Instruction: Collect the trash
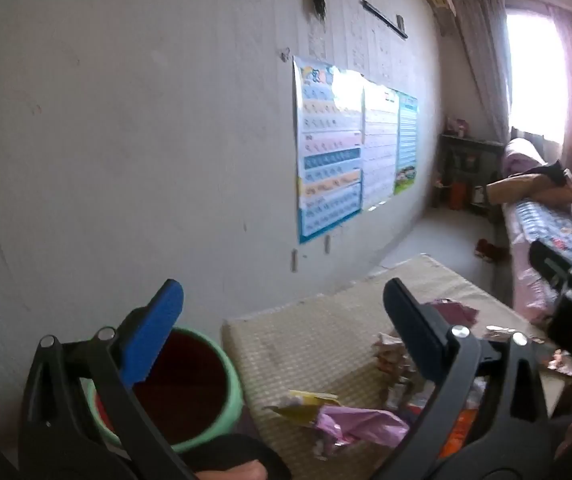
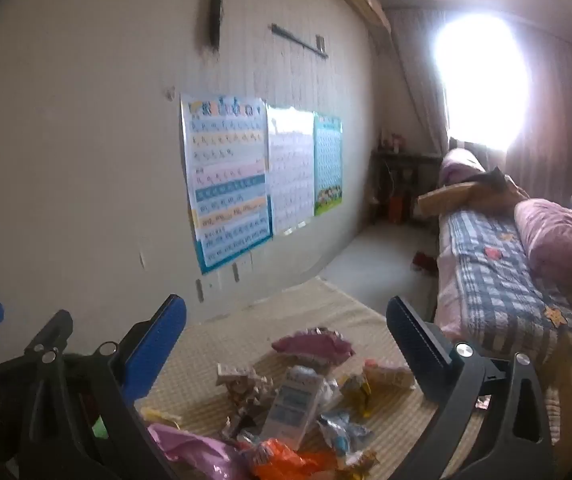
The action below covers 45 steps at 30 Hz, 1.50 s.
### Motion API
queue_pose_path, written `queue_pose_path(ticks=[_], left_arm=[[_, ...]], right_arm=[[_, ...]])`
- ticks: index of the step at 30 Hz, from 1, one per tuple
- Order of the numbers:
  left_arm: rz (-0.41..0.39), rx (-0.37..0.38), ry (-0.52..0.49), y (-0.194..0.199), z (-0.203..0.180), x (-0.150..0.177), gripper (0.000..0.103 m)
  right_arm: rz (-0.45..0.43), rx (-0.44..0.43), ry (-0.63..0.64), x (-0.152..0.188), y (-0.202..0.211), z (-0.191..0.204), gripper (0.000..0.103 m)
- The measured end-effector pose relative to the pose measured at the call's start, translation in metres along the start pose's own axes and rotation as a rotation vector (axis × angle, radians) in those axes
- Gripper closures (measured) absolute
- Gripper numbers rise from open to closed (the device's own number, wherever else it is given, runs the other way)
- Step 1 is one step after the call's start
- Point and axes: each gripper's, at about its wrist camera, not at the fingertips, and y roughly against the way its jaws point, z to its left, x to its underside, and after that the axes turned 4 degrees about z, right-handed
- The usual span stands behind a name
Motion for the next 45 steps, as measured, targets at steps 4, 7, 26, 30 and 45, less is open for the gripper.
queue_pose_path(ticks=[4, 7, 26, 30, 45], left_arm=[[-0.03, 0.0, 0.025, -0.002, 0.0, 0.0, 0.005], [0.006, 0.03, 0.043, -0.006, 0.004, -0.005, 0.005], [0.105, 0.079, -0.01, -0.011, 0.004, 0.017, 0.005], [0.119, 0.094, -0.017, -0.01, -0.003, 0.015, 0.005], [0.125, 0.104, 0.009, -0.007, 0.002, 0.015, 0.005]], right_arm=[[-0.026, -0.015, 0.024, 0.004, -0.001, 0.001, 0.007], [-0.006, -0.031, 0.03, 0.004, -0.003, 0.002, 0.007], [0.111, -0.107, -0.091, 0.004, -0.009, -0.008, 0.007], [0.125, -0.116, -0.093, 0.004, -0.011, -0.008, 0.007], [0.136, -0.092, -0.09, 0.005, -0.011, -0.011, 0.007]])
